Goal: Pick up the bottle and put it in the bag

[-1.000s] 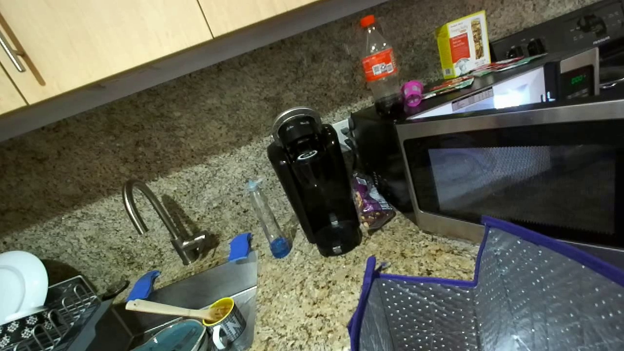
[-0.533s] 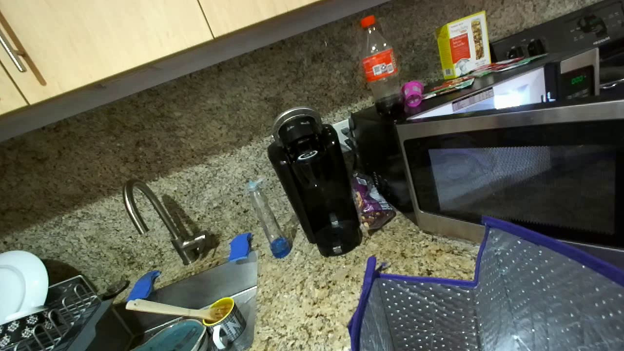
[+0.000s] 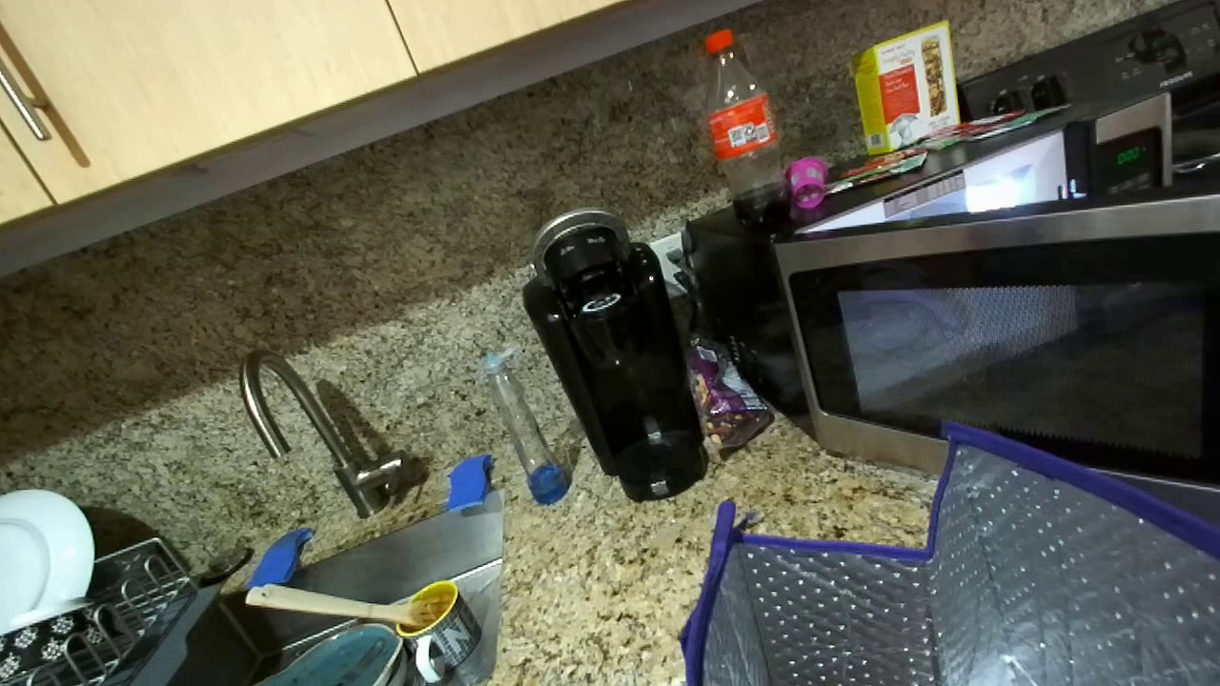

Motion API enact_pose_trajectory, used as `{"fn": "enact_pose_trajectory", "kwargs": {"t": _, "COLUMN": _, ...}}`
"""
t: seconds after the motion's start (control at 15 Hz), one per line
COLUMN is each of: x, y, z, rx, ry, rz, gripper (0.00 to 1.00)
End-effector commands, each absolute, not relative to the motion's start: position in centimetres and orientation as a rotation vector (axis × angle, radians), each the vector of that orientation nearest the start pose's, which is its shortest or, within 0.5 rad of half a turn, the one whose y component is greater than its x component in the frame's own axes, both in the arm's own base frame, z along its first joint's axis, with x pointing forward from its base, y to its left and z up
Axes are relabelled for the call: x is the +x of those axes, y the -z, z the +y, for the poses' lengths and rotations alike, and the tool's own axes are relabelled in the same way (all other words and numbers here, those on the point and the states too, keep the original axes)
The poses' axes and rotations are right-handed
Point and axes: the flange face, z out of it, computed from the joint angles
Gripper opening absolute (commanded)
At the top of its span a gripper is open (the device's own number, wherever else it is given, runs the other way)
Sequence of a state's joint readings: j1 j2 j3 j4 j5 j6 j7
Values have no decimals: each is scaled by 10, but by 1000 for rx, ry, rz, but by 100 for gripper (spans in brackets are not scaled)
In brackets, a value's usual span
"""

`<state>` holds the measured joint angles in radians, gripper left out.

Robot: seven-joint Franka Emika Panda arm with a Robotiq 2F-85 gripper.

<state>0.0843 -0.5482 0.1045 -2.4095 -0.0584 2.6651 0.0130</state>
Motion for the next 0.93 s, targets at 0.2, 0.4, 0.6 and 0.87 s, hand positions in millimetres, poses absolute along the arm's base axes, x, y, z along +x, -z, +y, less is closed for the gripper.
{"fn": "enact_pose_trajectory", "kwargs": {"t": 0.2, "x": 509, "y": -611, "z": 137, "rx": -2608, "ry": 1385, "rz": -108, "gripper": 100}}
{"fn": "enact_pose_trajectory", "kwargs": {"t": 0.4, "x": 557, "y": -612, "z": 146, "rx": -2545, "ry": 1474, "rz": -15, "gripper": 100}}
{"fn": "enact_pose_trajectory", "kwargs": {"t": 0.6, "x": 594, "y": -640, "z": 126, "rx": -2551, "ry": 1604, "rz": 38, "gripper": 100}}
{"fn": "enact_pose_trajectory", "kwargs": {"t": 0.87, "x": 624, "y": -696, "z": 110, "rx": -2612, "ry": 1799, "rz": 110, "gripper": 100}}
